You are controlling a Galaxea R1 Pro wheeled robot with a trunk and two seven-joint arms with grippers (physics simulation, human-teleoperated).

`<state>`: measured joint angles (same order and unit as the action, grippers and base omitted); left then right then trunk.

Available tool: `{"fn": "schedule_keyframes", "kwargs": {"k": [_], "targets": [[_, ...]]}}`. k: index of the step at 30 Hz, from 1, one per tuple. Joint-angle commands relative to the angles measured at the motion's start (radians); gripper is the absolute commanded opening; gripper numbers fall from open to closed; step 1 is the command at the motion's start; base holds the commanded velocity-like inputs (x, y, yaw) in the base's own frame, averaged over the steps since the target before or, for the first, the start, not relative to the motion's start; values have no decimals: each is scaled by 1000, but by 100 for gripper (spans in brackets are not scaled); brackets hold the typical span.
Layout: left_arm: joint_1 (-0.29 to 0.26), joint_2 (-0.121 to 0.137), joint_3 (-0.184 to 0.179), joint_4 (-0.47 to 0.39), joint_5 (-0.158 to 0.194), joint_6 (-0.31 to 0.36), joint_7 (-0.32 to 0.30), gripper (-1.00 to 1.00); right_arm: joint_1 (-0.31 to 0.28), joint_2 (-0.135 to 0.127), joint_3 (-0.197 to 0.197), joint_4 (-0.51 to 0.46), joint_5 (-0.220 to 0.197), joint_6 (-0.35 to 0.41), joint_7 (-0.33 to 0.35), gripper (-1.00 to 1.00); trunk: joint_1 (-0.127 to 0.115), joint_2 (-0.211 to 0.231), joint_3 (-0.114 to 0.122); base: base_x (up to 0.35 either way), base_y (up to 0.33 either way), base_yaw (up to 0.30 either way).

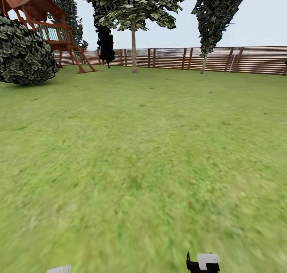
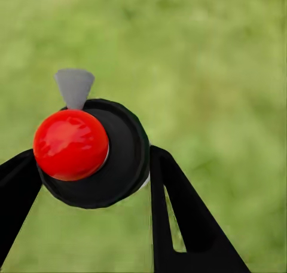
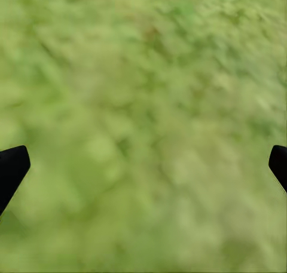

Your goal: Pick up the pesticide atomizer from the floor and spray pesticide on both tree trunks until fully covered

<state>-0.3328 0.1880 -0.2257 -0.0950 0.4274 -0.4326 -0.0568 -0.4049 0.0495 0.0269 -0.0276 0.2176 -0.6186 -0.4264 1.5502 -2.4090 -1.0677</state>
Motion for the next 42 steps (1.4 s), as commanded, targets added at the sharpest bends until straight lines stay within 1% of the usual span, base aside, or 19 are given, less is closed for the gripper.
{"fn": "schedule_keyframes", "kwargs": {"k": [1, 42], "targets": [[0, 0, 0, 0, 0, 0, 0, -100, 0, 0, 0, 0, 0, 0, 0, 100, 0, 0, 0, 339, 0, 0], [0, -2, 0, 0, -1, 0, 0, -100, 0, 0, 1, 0, 0, 0, 0, 100, 0, 0, 0, 339, 0, 0]]}}
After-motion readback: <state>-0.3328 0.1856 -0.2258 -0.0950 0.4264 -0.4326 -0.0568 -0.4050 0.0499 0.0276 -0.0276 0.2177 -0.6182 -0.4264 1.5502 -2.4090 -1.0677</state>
